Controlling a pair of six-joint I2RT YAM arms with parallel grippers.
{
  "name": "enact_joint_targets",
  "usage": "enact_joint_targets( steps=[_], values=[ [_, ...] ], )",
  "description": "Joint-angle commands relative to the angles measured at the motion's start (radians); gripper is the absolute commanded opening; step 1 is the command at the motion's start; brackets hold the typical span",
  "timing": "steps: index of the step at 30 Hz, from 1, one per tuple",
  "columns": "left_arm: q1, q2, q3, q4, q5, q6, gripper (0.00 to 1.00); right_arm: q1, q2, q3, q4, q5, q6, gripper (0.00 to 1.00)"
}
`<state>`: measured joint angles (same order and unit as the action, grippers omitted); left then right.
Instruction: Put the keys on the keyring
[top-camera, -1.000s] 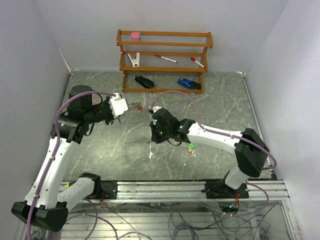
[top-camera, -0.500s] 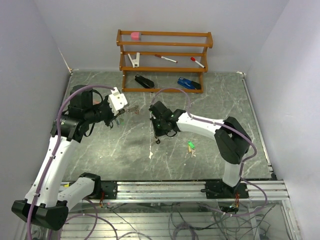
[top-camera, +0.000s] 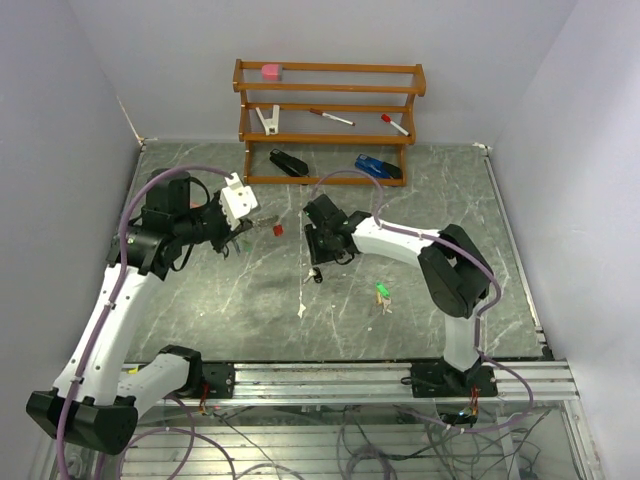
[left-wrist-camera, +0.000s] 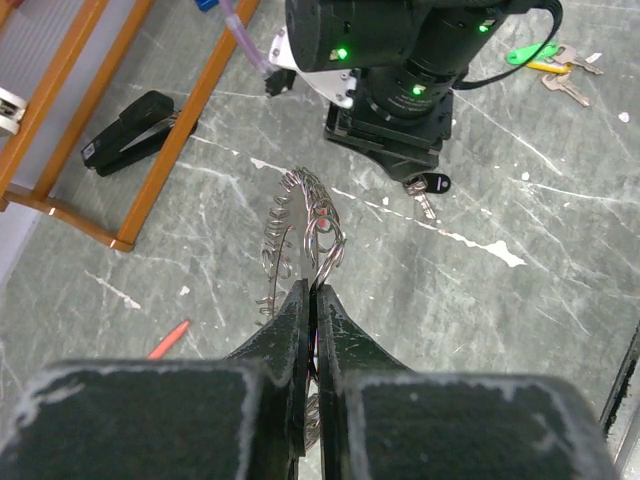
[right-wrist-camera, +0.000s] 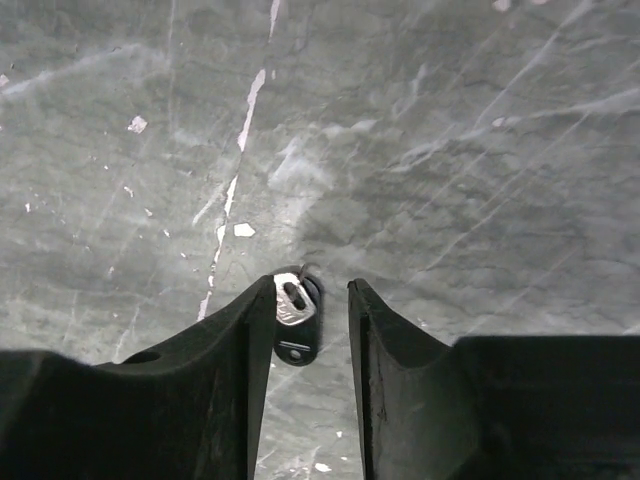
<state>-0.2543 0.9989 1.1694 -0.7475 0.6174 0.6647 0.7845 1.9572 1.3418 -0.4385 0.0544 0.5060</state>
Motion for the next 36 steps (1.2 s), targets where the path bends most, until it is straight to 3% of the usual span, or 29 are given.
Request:
enact_joint_targets(
  steps=[1,8,14,18,23,36],
  values=[
    [-0.005,0.011,0.052,0.003,0.082,-0.004,0.07,-0.017,-0.078,0.028,0.005,0.083,-0.039,0.37],
    [-0.004,0.048,0.095,-0.078,0.179,0.005,0.07,-0.032,-0.358,-0.075,0.154,0.071,-0.200,0.37],
    [-0.005,0.087,0.113,-0.153,0.243,0.012,0.07,-0.040,-0.549,-0.115,0.322,-0.262,-0.353,0.35],
    [-0.005,0.106,0.111,-0.176,0.262,0.024,0.07,-0.039,-0.559,-0.109,0.389,-0.434,-0.327,0.33],
    [-0.008,0.138,0.123,-0.232,0.268,0.063,0.07,-0.006,-0.536,-0.094,0.450,-0.522,-0.285,0.32],
    [-0.016,0.213,0.170,-0.296,0.237,0.112,0.07,0.088,-0.469,-0.013,0.376,-0.562,-0.320,0.30]
  ],
)
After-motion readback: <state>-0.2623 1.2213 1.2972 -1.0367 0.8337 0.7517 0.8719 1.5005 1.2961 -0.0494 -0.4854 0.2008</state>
